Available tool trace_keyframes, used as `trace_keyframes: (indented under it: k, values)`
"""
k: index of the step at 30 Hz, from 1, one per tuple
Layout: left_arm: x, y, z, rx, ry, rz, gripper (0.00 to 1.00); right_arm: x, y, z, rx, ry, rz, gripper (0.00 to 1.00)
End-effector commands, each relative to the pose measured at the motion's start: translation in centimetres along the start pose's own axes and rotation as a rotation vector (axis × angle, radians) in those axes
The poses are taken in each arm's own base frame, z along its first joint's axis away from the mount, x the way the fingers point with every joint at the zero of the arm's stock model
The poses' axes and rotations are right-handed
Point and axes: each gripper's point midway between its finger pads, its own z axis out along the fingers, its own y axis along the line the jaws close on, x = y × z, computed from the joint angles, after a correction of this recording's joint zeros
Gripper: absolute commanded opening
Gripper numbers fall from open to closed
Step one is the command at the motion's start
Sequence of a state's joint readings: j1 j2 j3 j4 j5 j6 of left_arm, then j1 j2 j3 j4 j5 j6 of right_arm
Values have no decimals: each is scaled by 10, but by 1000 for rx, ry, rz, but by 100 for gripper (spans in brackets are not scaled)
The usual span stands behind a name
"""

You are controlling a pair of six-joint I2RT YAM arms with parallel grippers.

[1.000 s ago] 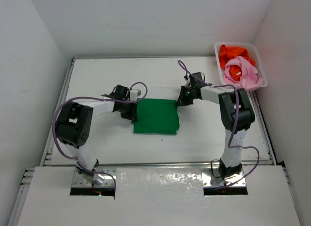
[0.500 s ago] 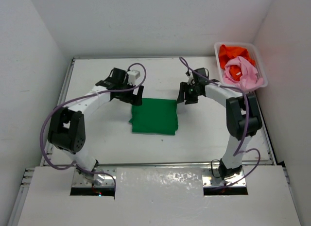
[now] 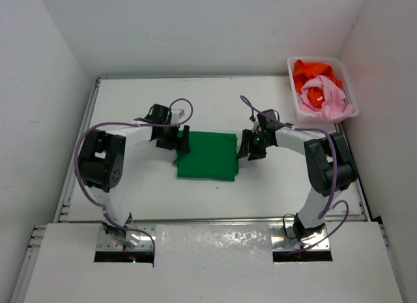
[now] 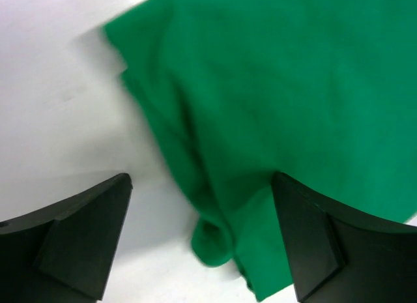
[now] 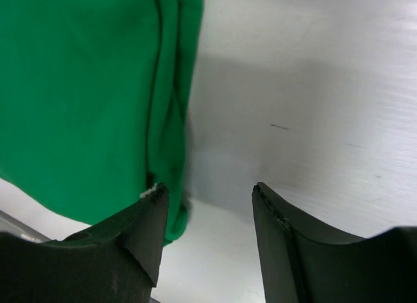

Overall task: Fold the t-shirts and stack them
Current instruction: Put the neatly folded tshirt into the corner of the board with the left arm

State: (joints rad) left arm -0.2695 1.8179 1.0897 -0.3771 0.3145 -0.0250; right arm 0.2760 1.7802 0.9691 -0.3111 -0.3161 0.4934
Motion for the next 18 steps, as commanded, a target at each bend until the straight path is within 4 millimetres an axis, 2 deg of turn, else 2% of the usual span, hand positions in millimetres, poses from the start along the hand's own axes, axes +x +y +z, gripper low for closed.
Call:
trace_keyframes:
  k: [1, 3, 5, 6, 7, 9, 10, 13, 16, 18]
  values:
    - [28, -33, 16, 149, 48, -17, 85, -13, 19, 3, -84, -63, 15, 52]
    - [40, -48, 22, 201, 74, 0, 80, -11, 17, 5, -84, -61, 29, 51]
    - [43, -50, 24, 219, 88, -28, 66, -10, 18, 5, -89, -62, 36, 51]
    - [45, -47, 25, 212, 98, -39, 57, -11, 18, 5, -90, -63, 37, 51]
    - [43, -39, 24, 196, 108, -56, 36, -13, 19, 4, -87, -69, 34, 50]
    - [37, -28, 22, 179, 99, -78, 22, -15, 19, 0, -79, -73, 26, 50]
    - [32, -24, 20, 173, 89, -89, 10, -16, 18, -1, -74, -76, 23, 50]
    - [23, -6, 11, 141, 68, -124, 1, -23, 21, -8, -67, -90, -1, 50]
    - [10, 8, 3, 112, 36, -130, 0, -29, 21, -14, -55, -95, -19, 50]
    - [3, 24, -2, 80, 23, -149, 0, -30, 20, -17, -52, -93, -20, 50]
